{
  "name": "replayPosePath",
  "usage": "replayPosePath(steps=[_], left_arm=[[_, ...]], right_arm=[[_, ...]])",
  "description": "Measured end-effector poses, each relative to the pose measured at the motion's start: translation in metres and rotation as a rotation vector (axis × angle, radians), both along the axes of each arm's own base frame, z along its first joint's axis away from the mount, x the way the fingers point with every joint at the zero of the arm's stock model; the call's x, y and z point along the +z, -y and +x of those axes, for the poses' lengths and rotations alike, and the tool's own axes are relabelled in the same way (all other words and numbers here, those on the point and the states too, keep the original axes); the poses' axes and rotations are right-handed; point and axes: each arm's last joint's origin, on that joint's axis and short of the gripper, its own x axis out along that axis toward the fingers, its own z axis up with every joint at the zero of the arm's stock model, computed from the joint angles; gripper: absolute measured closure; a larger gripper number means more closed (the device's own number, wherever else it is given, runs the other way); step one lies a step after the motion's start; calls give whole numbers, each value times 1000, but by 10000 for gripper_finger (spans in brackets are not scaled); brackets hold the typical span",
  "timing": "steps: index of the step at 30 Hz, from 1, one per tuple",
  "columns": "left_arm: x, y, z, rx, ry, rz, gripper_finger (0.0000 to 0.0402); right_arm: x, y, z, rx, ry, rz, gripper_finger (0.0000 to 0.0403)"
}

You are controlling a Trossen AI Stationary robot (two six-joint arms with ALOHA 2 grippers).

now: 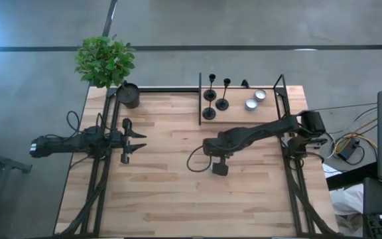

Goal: Pick & Place candle stick holders
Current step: Put the red scented candle on the shelf

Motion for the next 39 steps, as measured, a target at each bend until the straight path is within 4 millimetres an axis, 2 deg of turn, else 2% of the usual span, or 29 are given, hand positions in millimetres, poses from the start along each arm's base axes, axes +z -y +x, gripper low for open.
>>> replayPosePath(steps=[8, 17, 31, 39], left_arm=[[0, 0, 0, 0, 0, 0, 250], [0, 0, 0, 0, -4, 0, 250], [-1, 0, 0, 0, -8, 0, 250], [-1, 0, 0, 0, -8, 0, 250]], right_arm=[[-16, -6, 8, 13, -23, 60, 23], [-21, -15, 8, 48, -2, 74, 23], [-52, -16, 14, 50, -76, 68, 23], [-57, -17, 15, 34, -86, 64, 23]])
